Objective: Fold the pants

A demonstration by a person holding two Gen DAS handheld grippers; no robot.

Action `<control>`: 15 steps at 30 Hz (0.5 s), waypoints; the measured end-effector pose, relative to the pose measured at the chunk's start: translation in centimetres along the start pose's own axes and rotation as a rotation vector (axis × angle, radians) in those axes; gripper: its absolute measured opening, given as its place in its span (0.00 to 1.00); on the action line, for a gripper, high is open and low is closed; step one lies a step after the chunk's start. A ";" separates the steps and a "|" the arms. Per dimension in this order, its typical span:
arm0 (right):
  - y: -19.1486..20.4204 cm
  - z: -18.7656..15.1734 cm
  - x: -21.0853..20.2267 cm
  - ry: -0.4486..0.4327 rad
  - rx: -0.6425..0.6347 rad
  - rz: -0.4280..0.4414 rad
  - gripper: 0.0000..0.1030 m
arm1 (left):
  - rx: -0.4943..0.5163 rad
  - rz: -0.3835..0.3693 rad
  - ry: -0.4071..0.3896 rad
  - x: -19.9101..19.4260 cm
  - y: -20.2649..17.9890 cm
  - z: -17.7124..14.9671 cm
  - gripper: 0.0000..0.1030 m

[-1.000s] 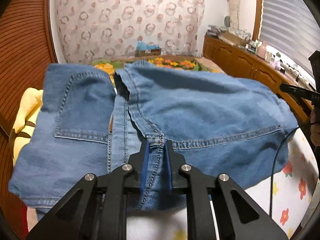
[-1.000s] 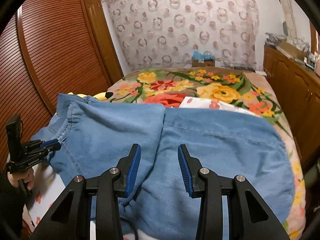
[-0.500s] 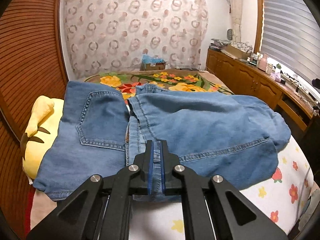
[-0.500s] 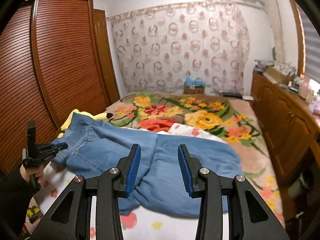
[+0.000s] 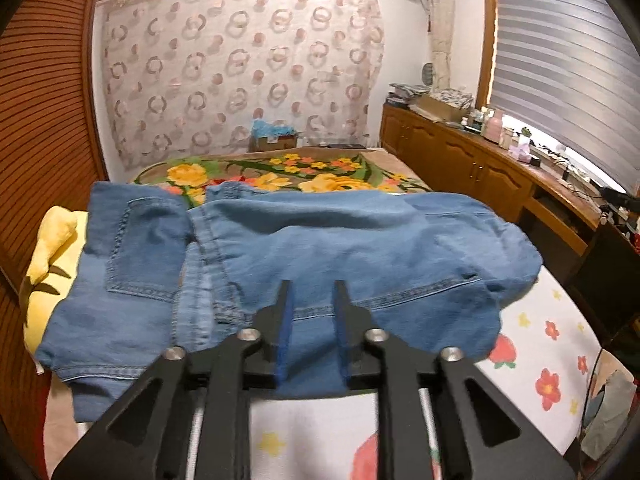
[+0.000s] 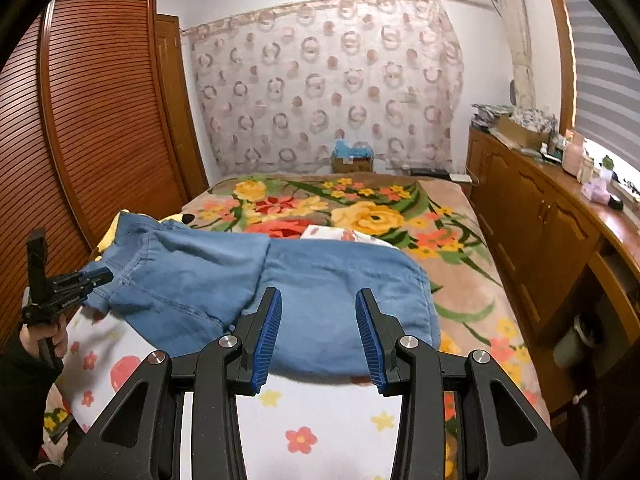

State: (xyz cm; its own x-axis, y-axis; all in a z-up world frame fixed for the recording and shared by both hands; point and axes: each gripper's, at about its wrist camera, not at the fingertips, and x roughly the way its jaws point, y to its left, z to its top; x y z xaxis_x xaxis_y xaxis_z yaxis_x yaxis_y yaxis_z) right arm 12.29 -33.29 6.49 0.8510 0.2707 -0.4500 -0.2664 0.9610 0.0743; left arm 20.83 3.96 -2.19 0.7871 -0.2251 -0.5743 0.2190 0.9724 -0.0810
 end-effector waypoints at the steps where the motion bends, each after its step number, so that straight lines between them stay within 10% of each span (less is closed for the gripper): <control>1: -0.2 0.0 0.1 0.005 0.003 -0.002 0.39 | 0.002 -0.009 -0.002 0.1 -0.4 0.1 0.38; 7: -1.7 0.4 1.0 0.032 0.035 -0.017 0.39 | 0.007 -0.065 -0.001 1.3 -2.9 0.6 0.79; 15: -3.2 0.1 3.0 0.084 0.084 -0.027 0.39 | 0.031 -0.095 0.016 3.6 -6.1 1.1 0.80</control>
State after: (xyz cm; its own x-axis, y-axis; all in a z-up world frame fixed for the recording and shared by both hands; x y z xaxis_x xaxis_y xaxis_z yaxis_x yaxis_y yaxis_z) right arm 15.73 -35.52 4.99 0.8153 0.2425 -0.5257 -0.2022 0.9701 0.1340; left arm 22.92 -2.86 -2.85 0.7526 -0.3148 -0.5784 0.3103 0.9442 -0.1102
